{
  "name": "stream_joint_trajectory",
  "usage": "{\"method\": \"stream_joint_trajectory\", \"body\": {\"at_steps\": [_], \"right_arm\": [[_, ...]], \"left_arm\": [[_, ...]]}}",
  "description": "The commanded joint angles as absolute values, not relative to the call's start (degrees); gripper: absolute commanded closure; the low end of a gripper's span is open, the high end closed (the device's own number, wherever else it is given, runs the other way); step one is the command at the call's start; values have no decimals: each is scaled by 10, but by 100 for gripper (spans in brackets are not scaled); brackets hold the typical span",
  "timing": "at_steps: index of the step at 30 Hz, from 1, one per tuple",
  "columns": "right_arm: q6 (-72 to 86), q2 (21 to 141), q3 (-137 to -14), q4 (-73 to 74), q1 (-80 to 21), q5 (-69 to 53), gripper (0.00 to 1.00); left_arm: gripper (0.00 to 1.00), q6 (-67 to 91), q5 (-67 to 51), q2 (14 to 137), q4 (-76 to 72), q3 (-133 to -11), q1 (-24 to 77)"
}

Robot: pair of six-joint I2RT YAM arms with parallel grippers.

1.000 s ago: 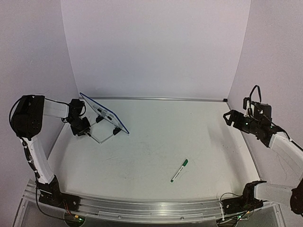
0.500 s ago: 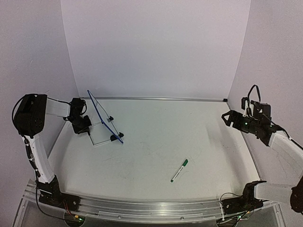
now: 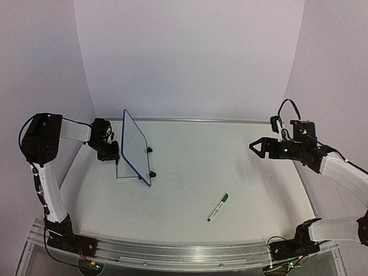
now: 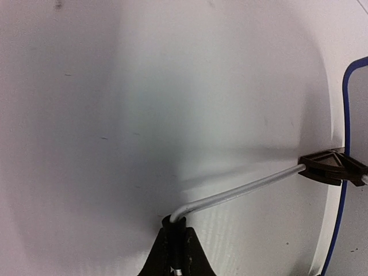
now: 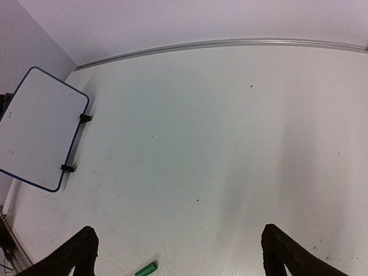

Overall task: Write a sentence on the whiteboard
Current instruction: Move the whiteboard stand to the center of the board.

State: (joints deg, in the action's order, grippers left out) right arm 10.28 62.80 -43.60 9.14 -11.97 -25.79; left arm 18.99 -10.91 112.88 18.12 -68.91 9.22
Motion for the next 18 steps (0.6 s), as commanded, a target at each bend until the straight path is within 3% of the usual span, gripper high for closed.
{"method": "stream_joint_trajectory", "body": {"at_steps": [1,12,18], "right_arm": [[77,662,-475,81,-184,-278,5],[76,713,-452,3,-328,-330,9],[61,756,-423,-48,-409,-246,15]], "left_arm": [[100,92,-224,1147,228,-709,139],[100,-22,-376,1194,248,-759,218],[100,-62,-410,1225,283,-807,254]]}}
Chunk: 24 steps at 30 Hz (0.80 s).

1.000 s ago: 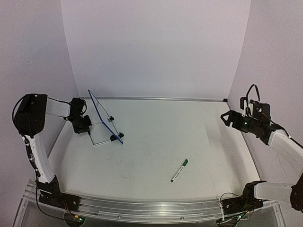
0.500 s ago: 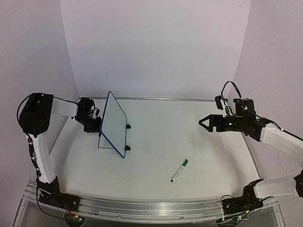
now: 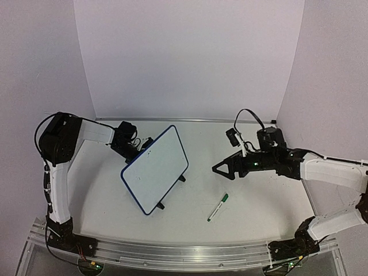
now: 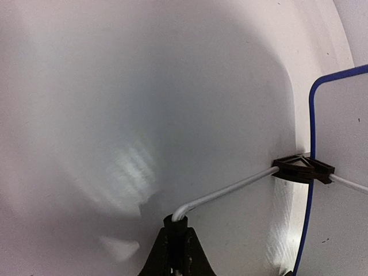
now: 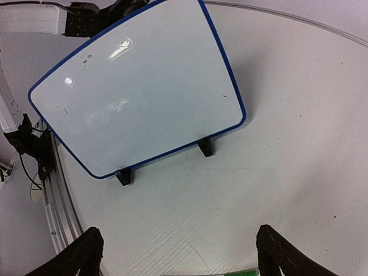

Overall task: Write a sentence on the whiteboard
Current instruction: Move the whiteboard stand to the center of the board.

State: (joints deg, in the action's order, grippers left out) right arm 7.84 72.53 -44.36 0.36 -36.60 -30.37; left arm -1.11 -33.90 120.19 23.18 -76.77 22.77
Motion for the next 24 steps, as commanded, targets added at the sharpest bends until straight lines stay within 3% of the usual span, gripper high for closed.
{"method": "stream_joint_trajectory", "body": {"at_steps": [1,5,16,24], "right_arm": [[58,769,-419,-57,-422,-230,16],[66,825,-404,-124,-451,-189,22],[62,1003,-460,-225,-501,-101,34],[43,1099,-519,-233,-501,-75,37]], "left_arm": [[100,-66,-417,1229,286,-812,256],[93,-62,-413,1231,278,-821,257],[33,80,-227,1088,109,-686,247],[22,193,-98,949,63,-568,223]]}}
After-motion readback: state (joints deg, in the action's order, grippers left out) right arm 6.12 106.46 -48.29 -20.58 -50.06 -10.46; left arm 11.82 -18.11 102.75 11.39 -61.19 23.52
